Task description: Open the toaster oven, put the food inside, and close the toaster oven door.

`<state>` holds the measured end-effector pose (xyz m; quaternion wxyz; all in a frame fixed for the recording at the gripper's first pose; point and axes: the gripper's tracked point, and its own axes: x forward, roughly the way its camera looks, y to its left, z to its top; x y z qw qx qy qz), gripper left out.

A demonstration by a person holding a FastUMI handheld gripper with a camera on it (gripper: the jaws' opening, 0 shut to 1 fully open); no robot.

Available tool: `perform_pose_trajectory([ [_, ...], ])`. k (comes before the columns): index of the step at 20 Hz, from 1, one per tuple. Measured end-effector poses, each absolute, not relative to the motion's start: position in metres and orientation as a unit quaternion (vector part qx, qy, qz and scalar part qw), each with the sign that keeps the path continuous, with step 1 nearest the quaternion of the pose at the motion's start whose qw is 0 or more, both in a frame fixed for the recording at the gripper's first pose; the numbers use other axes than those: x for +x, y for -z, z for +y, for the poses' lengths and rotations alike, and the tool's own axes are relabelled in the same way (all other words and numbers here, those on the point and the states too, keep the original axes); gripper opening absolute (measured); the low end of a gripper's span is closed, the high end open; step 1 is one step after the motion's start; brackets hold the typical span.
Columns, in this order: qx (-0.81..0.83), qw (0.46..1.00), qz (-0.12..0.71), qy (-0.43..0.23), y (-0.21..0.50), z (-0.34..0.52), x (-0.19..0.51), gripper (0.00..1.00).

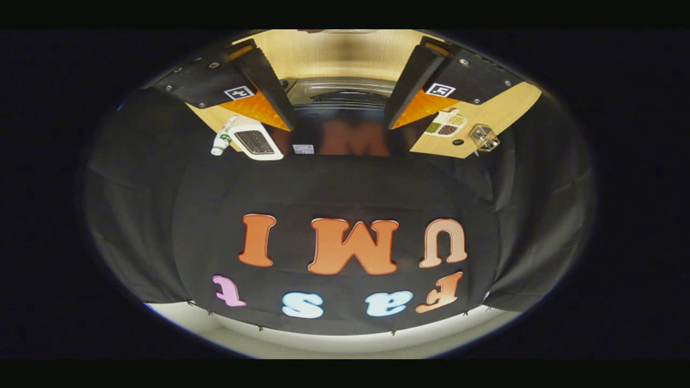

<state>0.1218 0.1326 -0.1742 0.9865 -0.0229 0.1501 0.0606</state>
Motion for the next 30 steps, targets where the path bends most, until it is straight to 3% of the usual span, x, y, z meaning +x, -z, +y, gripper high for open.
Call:
perform_pose_trajectory([
  [6, -0.036, 0.973, 0.219, -0.056, 0.244, 0.140, 0.159, 1.00],
  [16, -0.003, 0.972, 0.230, -0.050, 0.263, 0.155, 0.167, 1.00],
  [30, -0.005, 0.966, 0.253, -0.049, 0.276, 0.147, 0.108, 1.00],
])
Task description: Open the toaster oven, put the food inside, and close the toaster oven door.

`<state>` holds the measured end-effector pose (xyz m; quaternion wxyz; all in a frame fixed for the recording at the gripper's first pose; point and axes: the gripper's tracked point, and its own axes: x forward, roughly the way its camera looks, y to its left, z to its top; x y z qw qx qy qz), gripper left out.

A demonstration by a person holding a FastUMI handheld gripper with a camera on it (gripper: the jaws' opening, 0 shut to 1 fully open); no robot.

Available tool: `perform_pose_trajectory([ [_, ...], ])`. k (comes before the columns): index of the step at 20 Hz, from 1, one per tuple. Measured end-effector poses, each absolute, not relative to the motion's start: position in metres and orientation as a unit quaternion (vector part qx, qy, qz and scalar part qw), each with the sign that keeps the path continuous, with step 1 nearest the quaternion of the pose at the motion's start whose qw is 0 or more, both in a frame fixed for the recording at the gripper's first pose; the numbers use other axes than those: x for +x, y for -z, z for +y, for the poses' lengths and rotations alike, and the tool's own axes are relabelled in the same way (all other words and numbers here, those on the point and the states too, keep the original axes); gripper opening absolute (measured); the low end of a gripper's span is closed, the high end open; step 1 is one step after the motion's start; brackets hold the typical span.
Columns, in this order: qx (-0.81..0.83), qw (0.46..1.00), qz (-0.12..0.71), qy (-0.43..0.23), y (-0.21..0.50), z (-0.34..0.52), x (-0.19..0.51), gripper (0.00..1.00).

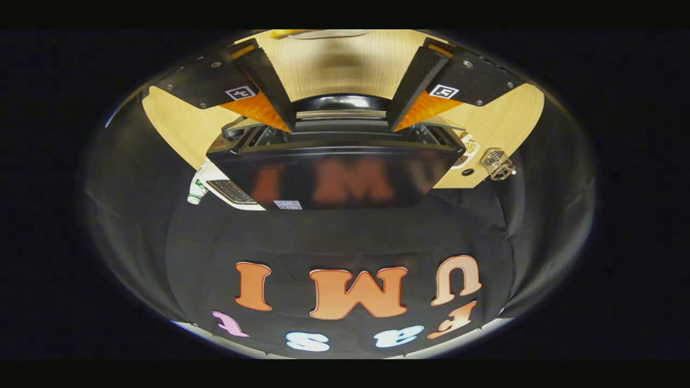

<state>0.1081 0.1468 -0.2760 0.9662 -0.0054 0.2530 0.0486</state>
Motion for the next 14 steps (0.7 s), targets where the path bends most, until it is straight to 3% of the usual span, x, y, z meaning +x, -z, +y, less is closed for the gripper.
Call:
perform_pose_trajectory([
  [14, 0.002, 0.938, 0.343, -0.044, 0.347, 0.135, 0.023, 1.00],
])
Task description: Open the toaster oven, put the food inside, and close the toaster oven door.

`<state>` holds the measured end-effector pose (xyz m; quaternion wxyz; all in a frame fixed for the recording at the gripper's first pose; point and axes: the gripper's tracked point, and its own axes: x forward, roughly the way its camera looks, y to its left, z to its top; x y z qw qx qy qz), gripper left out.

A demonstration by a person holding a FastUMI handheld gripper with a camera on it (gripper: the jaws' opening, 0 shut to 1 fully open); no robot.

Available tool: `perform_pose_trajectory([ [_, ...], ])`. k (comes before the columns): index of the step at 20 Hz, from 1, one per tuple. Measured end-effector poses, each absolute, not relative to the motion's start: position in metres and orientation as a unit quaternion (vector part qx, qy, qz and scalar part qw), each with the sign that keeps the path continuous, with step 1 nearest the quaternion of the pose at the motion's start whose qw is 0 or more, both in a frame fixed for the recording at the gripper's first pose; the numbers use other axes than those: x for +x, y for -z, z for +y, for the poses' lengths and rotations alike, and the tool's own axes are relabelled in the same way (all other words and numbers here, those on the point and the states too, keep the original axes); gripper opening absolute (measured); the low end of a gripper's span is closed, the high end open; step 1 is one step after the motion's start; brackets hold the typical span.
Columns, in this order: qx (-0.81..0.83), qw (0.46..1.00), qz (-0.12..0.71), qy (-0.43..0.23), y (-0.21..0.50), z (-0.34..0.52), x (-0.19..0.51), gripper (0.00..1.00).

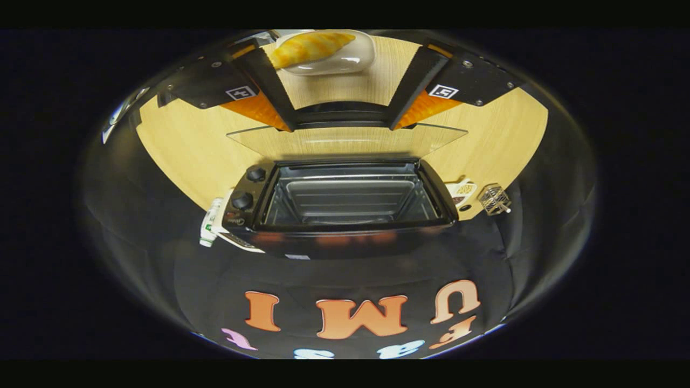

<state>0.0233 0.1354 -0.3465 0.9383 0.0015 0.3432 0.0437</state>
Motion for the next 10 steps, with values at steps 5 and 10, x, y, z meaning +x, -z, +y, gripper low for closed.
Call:
perform_pose_trajectory([
  [5, 0.005, 0.926, 0.375, -0.041, 0.377, 0.132, 0.003, 1.00],
  [10, 0.006, 0.912, 0.409, -0.037, 0.409, 0.134, -0.003, 1.00],
])
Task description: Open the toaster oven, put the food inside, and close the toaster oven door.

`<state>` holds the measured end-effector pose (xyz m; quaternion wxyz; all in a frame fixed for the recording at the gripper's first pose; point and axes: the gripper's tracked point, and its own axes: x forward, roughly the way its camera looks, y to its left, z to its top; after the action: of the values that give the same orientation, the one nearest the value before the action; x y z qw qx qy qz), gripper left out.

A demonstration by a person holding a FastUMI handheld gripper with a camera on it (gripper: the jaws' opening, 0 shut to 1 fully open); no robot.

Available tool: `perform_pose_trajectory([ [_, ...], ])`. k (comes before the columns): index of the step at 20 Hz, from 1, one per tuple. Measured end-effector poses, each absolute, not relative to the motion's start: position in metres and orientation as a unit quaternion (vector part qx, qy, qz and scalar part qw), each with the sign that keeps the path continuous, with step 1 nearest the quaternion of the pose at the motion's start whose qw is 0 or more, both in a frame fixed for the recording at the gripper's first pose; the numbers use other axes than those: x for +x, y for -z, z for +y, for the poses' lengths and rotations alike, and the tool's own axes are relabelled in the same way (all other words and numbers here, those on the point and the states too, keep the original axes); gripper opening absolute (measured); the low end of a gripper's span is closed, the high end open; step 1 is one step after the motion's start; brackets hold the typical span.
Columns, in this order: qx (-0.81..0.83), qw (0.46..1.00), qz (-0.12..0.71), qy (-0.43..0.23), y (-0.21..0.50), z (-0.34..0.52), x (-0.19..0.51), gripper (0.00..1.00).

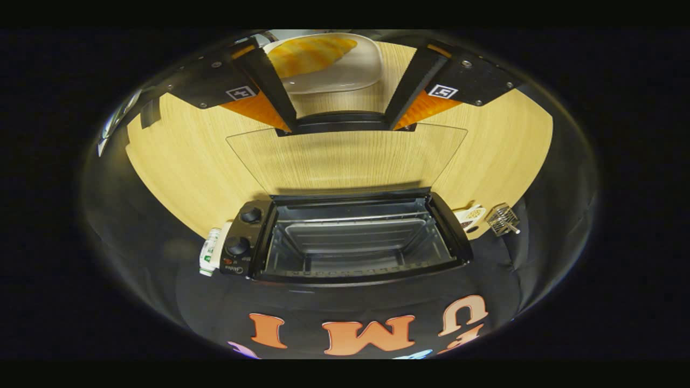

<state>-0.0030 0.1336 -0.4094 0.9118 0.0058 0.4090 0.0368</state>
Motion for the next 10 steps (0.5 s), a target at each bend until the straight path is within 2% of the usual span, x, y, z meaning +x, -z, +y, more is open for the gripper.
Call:
perform_pose_trajectory([
  [5, 0.015, 0.906, 0.421, -0.030, 0.421, 0.136, -0.009, 0.99],
  [10, 0.003, 0.915, 0.404, -0.011, 0.397, 0.124, -0.014, 0.99],
])
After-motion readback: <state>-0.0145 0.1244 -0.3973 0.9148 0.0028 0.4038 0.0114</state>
